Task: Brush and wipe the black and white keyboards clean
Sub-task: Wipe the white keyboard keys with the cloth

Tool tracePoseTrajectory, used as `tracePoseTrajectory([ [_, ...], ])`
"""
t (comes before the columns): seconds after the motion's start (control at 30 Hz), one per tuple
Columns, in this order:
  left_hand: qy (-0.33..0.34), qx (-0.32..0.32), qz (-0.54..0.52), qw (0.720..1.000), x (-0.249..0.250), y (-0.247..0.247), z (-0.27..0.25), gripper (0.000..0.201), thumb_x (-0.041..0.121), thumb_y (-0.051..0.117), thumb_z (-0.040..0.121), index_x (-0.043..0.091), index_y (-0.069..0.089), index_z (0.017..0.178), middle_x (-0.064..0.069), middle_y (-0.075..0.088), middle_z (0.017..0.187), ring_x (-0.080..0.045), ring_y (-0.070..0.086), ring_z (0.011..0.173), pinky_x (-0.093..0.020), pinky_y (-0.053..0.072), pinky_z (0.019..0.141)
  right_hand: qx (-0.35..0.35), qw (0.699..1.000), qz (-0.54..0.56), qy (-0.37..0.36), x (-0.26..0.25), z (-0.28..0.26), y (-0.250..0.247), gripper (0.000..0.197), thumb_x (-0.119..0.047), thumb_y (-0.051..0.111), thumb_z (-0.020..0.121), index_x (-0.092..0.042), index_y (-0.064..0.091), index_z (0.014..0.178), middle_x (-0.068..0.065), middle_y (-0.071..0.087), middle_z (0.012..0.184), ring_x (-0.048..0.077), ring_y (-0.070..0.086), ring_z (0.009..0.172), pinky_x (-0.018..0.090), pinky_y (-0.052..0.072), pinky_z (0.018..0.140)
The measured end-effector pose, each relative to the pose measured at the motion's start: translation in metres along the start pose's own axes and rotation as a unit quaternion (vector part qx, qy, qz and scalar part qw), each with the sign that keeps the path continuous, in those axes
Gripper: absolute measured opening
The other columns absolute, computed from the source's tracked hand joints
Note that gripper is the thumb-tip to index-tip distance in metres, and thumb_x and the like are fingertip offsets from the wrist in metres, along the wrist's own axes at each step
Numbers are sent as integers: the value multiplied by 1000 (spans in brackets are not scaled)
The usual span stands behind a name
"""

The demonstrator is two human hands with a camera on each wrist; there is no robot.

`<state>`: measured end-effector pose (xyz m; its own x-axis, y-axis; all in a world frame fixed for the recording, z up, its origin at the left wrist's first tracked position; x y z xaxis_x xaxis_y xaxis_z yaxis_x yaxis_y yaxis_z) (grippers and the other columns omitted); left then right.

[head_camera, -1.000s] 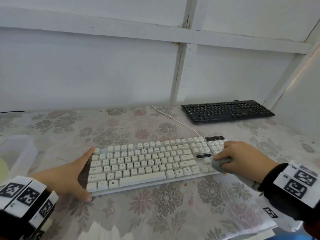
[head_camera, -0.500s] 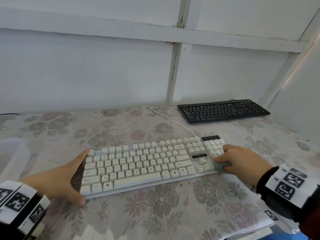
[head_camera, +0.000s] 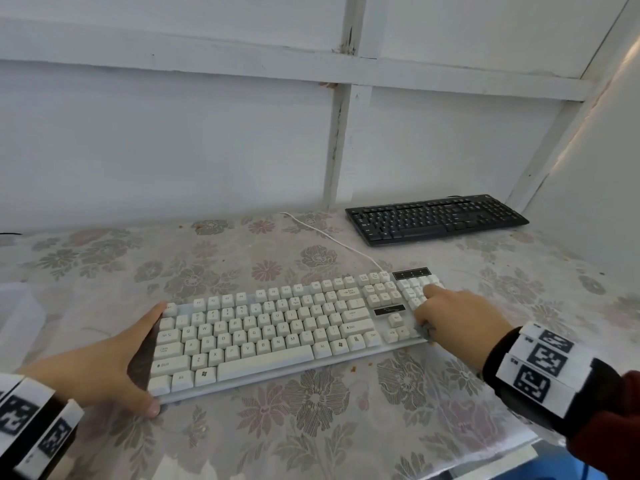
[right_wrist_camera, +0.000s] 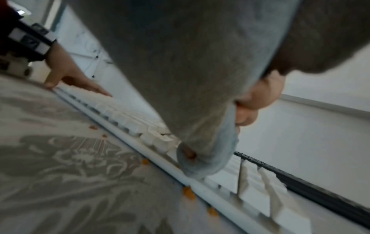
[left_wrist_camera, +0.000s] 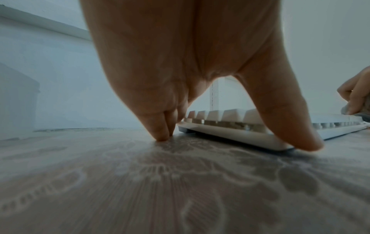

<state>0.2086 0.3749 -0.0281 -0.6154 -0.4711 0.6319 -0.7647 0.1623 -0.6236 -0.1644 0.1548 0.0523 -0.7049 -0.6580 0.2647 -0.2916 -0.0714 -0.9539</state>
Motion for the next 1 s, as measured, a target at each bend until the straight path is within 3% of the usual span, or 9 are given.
tracePoseTrajectory([
  [0.23, -9, -5, 14, 1000, 2, 0, 0, 141, 53, 92, 26, 61, -16, 117, 20, 19, 146, -6, 28, 134, -30, 27, 113, -12, 998, 36, 41, 40, -7, 2, 24, -21, 51, 86, -29, 52, 64, -9, 33, 74, 7, 38, 56, 16, 25, 46],
  [0.3, -14, 15, 35, 999, -1, 1, 0, 142, 63, 87, 21, 63, -18, 115, 19, 15, 149, -8, 24, 137, -31, 26, 114, -1, 996, 78, 41, 51, -11, -4, 22, -25, 53, 86, -38, 63, 73, -9, 38, 75, 9, 46, 64, 16, 29, 48],
  [0.37, -13, 42, 64, 997, -7, 3, 3, 142, 75, 78, 15, 65, -20, 116, 18, 6, 154, -7, 16, 142, -34, 23, 116, 15, 991, 135, 18, 50, -13, -8, 18, -27, 58, 86, -36, 73, 89, -11, 44, 76, 7, 50, 70, 14, 31, 53],
  [0.47, -8, 50, 75, 996, -15, 3, 8, 143, 76, 78, 17, 67, -22, 119, 19, 2, 155, -6, 14, 142, -36, 23, 117, 6, 984, 174, -34, 31, -11, -8, 16, -29, 63, 83, -35, 74, 94, -13, 46, 77, 0, 46, 68, 12, 31, 54],
  [0.6, -3, 54, 77, 996, -10, 2, 6, 141, 79, 75, 14, 67, -20, 118, 19, 3, 155, -6, 14, 142, -35, 23, 117, 1, 987, 153, -38, 13, -6, 7, 22, -21, 54, 87, -30, 73, 95, -16, 39, 75, -2, 39, 63, 11, 29, 52],
  [0.73, -4, 58, 74, 996, -12, 3, 6, 141, 77, 76, 13, 68, -17, 119, 21, 4, 154, -5, 14, 142, -35, 23, 117, -14, 994, 96, -39, 13, -11, 8, 20, -29, 52, 93, -31, 70, 101, -12, 32, 75, 6, 47, 69, 17, 31, 51],
  [0.83, -1, 65, 76, 995, -23, 2, 11, 141, 71, 83, 19, 71, -13, 122, 22, 8, 154, -4, 18, 141, -36, 26, 115, -18, 998, 52, -43, 11, -15, 5, 20, -24, 50, 93, -29, 69, 99, -12, 27, 74, 12, 48, 67, 17, 26, 48],
  [0.9, 0, 68, 76, 995, -26, 2, 13, 140, 71, 83, 19, 72, -12, 123, 23, 9, 154, -4, 19, 141, -36, 27, 115, -27, 998, 30, -45, 10, -16, 3, 20, -20, 50, 92, -29, 68, 95, -12, 25, 74, 7, 37, 58, 17, 23, 47],
  [1.0, -2, 70, 80, 994, -21, 3, 11, 141, 78, 77, 13, 68, -14, 121, 20, 7, 154, -6, 17, 142, -36, 25, 116, -45, 999, 13, -21, 19, -18, -1, 19, -16, 50, 88, -25, 62, 76, -12, 25, 74, 5, 32, 54, 17, 22, 46],
])
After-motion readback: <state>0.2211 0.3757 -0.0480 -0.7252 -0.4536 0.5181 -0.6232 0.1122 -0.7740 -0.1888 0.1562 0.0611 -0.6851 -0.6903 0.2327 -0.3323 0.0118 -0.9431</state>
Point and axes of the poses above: each hand's wrist, its own z-axis towards the middle knuckle, its own y-axis out of the palm, x = y × z, the point moved 2 cm from there along z, towards the middle knuckle
